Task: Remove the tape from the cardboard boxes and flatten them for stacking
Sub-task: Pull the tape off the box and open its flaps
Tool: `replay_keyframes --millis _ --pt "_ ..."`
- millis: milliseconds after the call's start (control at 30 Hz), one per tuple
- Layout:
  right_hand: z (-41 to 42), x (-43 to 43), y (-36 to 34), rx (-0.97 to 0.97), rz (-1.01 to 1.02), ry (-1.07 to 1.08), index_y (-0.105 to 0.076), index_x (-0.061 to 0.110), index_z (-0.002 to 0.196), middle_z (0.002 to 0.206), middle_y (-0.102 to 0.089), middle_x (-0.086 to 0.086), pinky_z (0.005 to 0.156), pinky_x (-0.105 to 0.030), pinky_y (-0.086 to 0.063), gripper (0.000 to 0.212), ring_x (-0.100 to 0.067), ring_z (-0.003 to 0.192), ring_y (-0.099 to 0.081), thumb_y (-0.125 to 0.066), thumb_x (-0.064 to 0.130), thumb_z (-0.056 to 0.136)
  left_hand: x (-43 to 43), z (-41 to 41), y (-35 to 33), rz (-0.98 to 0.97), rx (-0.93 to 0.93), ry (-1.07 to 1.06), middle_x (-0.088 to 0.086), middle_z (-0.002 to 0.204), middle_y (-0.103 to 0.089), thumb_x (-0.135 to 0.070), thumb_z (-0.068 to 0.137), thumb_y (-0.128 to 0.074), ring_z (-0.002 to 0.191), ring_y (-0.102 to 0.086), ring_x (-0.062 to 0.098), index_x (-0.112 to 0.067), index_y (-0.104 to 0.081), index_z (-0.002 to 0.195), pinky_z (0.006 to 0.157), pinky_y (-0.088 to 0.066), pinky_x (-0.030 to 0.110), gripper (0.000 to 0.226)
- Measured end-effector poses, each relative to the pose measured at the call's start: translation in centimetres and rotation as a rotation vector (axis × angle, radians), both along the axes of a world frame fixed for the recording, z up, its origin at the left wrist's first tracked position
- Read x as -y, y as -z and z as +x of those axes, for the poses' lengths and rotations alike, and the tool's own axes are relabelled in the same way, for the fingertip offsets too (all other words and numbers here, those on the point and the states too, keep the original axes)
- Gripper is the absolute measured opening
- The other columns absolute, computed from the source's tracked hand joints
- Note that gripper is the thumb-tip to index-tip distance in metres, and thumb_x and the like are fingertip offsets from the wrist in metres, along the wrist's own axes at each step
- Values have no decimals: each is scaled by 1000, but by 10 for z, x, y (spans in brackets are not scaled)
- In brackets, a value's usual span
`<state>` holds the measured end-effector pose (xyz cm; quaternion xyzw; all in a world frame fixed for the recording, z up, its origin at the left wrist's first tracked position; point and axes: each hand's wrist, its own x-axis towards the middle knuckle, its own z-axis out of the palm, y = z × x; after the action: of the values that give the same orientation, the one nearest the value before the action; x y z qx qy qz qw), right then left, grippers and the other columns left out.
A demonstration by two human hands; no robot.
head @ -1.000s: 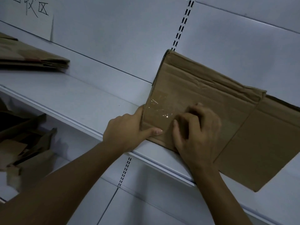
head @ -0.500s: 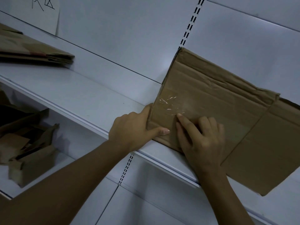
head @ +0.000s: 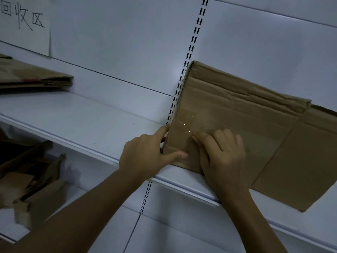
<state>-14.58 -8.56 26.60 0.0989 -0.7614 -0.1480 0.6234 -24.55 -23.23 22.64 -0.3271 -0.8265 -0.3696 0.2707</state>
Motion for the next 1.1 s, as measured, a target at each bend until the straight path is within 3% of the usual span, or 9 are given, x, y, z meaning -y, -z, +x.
replay_keyframes --millis 167,367,500,600,700,800,933,1033,1100 --pt "5 33 20 -37 -209 -50 -70 5 77 67 -57 -9 64 -29 -28 14 -23 64 -46 -76 -7 71 3 4 -4 -41 16 -1 -12 78 -65 -98 49 -18 67 -62 14 -38 -44 121 55 -36 21 97" --pt "10 58 23 -21 -361 -89 -70 1 77 87 -62 -17 64 -39 -46 13 -22 85 -49 -76 -10 71 2 10 -8 -21 41 33 -9 78 -61 -88 56 -32 73 -63 18 -27 -44 121 55 -39 24 90" --pt "12 65 -6 150 -559 -219 -68 6 77 83 -60 -6 72 -42 -46 9 -19 82 -52 -66 6 85 6 19 -11 139 -16 123 8 124 -57 -81 64 -49 99 -61 25 -34 -9 146 72 -51 36 102" --pt "7 76 -31 379 -552 -226 -69 17 78 79 -63 9 77 -51 -44 9 -15 81 -58 -65 16 86 11 19 -16 175 -5 149 13 134 -50 -61 74 -58 107 -57 29 -23 -6 150 78 -49 39 99" --pt "3 82 -44 477 -421 -123 -68 24 78 80 -57 18 80 -46 -39 9 -7 83 -51 -64 28 85 12 14 -29 289 98 136 8 114 -59 -47 81 -54 92 -60 28 -21 -27 138 70 -46 36 68" --pt "-1 85 -58 502 -376 -124 -70 25 90 97 -58 8 81 -48 -41 15 -7 93 -48 -63 36 83 11 0 -47 232 -6 93 4 87 -61 -37 91 -46 70 -59 26 -18 -36 118 59 -36 31 34" --pt "-9 84 -75 136 -594 -184 -46 22 132 142 -30 -8 104 -42 -40 60 -13 130 -36 -69 37 80 19 -20 -46 173 -40 137 7 76 -63 -61 91 -19 65 -60 32 -17 -42 116 55 -38 32 55" --pt "-26 91 -84 75 -743 62 -40 31 137 147 -32 3 113 -49 -23 70 -12 139 -24 -52 65 77 20 -28 -41 206 -64 234 8 72 -63 -56 90 -14 59 -58 29 -17 -46 125 54 -45 33 62" --pt "-40 98 -84 80 -802 208 -41 33 134 148 -32 5 116 -46 -11 79 -13 143 -14 -49 77 70 17 -34 -41 241 -85 327 5 66 -57 -51 94 -18 54 -52 25 -17 -49 124 50 -36 27 56"
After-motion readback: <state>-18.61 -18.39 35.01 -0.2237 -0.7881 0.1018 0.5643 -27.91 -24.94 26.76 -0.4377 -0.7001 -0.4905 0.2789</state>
